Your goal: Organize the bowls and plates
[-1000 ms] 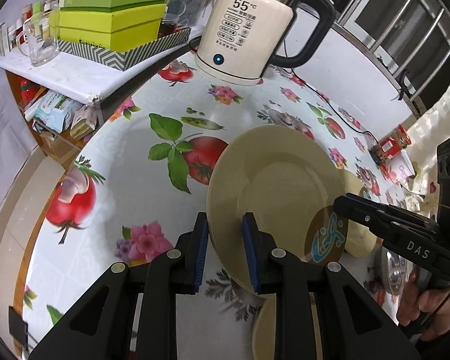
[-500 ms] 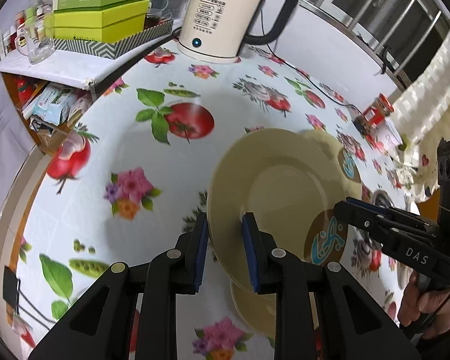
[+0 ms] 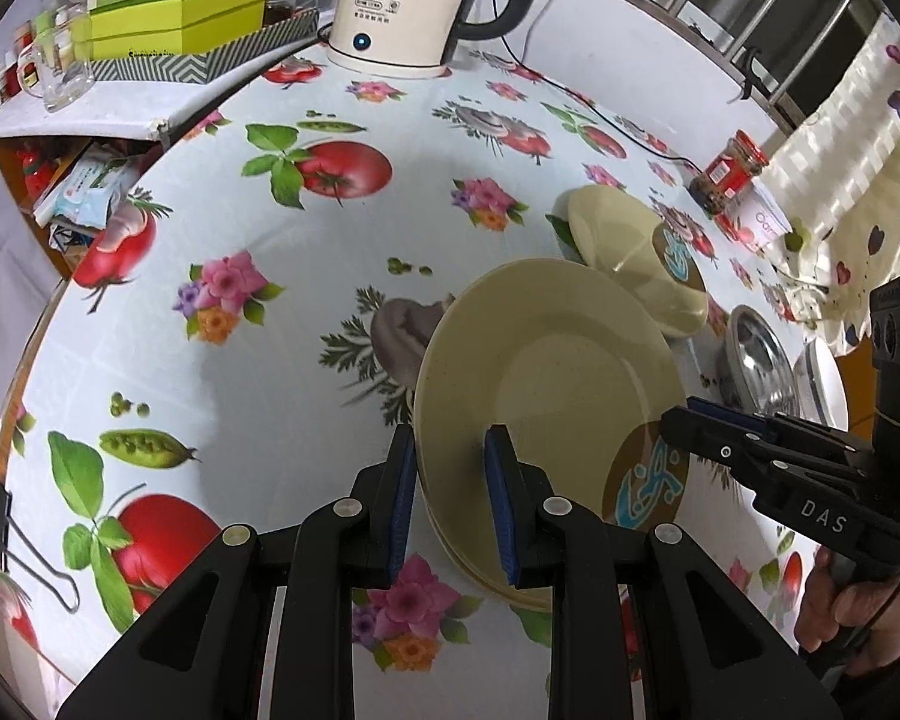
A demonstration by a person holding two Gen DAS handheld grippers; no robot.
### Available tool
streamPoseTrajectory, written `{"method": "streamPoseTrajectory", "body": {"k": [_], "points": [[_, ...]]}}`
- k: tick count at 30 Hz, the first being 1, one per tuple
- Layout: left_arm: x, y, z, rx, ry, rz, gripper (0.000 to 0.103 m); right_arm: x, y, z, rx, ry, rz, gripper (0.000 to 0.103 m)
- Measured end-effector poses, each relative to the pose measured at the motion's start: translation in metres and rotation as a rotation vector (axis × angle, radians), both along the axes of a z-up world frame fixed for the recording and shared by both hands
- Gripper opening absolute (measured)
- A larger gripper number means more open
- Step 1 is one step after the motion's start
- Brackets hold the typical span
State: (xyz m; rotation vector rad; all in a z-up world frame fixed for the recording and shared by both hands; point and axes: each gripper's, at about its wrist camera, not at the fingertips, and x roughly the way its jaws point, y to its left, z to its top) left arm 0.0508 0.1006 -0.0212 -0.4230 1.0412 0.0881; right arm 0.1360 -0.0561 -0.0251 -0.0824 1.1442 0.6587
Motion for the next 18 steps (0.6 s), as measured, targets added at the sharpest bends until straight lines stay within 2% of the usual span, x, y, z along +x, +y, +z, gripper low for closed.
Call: {"method": "streamPoseTrajectory", "body": {"k": [18], "points": [[-0.001, -0.01, -0.013, 0.013, 0.037, -0.016, 0.024, -0.006, -0.007, -0.015, -0.052, 0.013, -0.004, 0.023]]}}
